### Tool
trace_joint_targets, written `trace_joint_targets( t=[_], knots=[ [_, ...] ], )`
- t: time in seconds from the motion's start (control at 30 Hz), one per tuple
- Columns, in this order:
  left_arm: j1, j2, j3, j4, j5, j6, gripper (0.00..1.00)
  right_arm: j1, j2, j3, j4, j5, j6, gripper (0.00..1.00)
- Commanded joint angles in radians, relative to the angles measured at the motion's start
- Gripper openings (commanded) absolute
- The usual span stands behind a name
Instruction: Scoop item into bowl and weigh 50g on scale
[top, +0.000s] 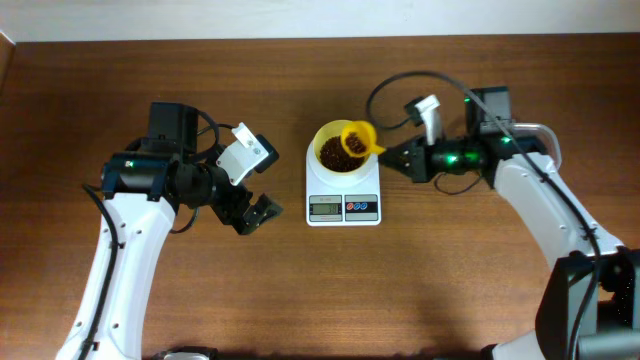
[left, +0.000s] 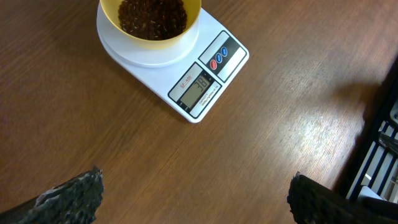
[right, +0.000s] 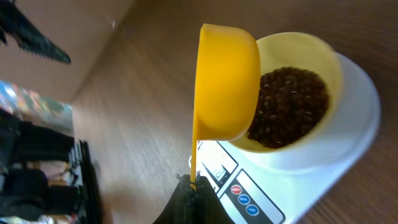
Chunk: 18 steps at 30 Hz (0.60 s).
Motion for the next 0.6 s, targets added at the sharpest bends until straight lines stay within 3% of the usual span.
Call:
trace_joint_targets(
  t=[0.0,0.17,0.3,0.57],
  knots=[
    [0.001,0.002,0.001,0.002,0.014,0.020,0.99,0.061,0.012,0.003,0.007,0.139,-0.109,0.04],
    [0.001,0.002,0.001,0.002,0.014,0.020,0.99,0.165,0.011,0.003,0.066,0.462,-0.151,0.04],
    [0.001,0.002,0.001,0.002,0.014,0.020,0.99,0.199,0.011,0.003,0.124,0.612,-0.151,0.04],
    [0.001,0.002,0.001,0.002,0.014,0.020,0.99,0.208,-0.022,0.003,0.137,0.618,-0.151,0.04]
  ],
)
